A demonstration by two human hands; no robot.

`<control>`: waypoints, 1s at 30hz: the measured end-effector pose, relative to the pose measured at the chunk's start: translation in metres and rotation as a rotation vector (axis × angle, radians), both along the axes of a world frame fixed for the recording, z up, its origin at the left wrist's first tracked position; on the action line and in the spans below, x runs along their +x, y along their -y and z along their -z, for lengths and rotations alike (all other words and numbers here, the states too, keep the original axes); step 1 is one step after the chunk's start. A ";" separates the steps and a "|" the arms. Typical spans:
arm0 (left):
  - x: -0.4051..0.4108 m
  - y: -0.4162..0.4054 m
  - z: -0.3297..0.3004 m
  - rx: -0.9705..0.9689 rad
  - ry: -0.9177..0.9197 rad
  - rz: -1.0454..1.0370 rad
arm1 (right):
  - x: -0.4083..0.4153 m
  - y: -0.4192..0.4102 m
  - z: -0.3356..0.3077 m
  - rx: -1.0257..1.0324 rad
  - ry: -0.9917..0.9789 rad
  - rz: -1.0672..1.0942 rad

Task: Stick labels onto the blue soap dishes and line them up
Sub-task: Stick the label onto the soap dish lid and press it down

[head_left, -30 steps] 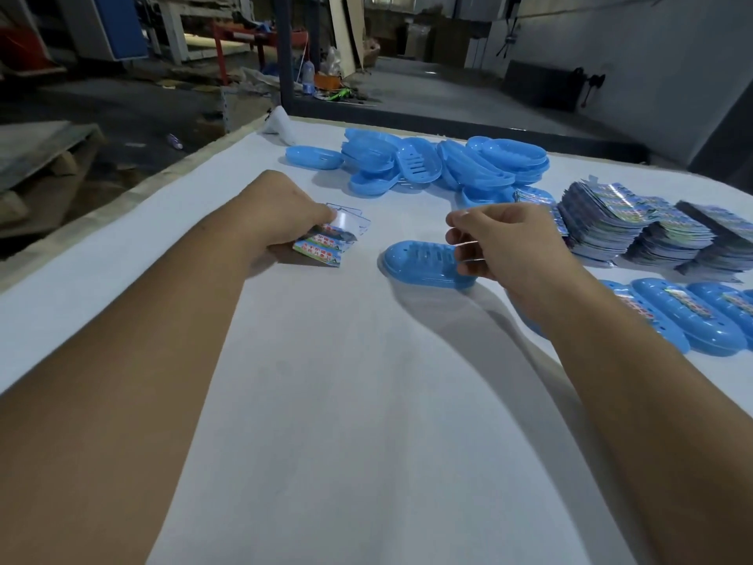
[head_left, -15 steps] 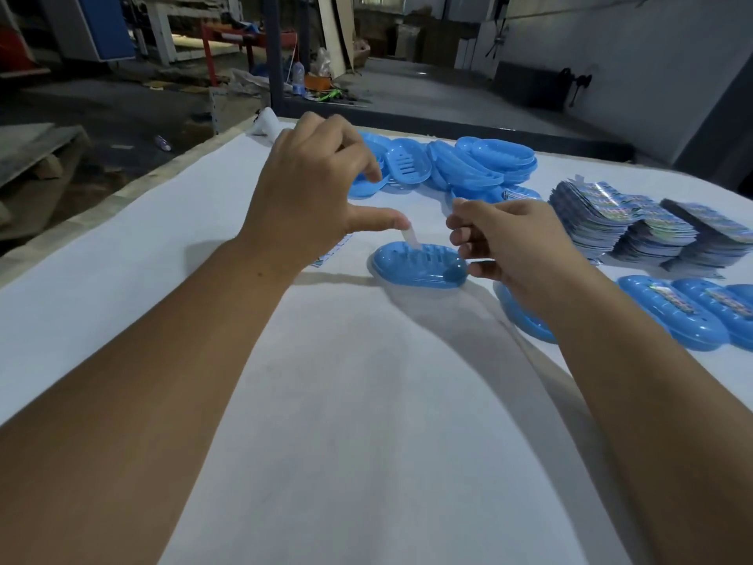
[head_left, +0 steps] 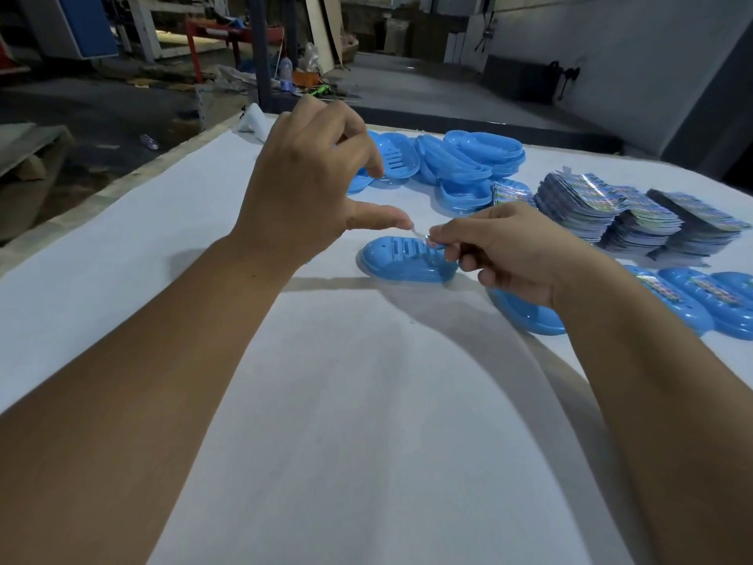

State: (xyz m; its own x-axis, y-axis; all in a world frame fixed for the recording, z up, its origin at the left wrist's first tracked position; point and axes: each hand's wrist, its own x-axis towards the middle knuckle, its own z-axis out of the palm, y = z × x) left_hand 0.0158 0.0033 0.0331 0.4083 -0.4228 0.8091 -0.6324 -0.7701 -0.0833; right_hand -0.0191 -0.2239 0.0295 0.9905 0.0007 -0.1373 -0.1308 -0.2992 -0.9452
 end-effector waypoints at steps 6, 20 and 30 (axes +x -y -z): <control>0.004 0.002 0.006 0.091 -0.168 -0.105 | 0.005 0.000 0.004 -0.123 0.153 0.163; 0.007 0.032 0.035 -0.629 -0.956 0.046 | 0.010 -0.006 0.008 -0.141 0.227 0.181; 0.009 0.034 0.036 -0.570 -1.006 -0.012 | 0.012 -0.012 0.012 -0.302 0.229 0.152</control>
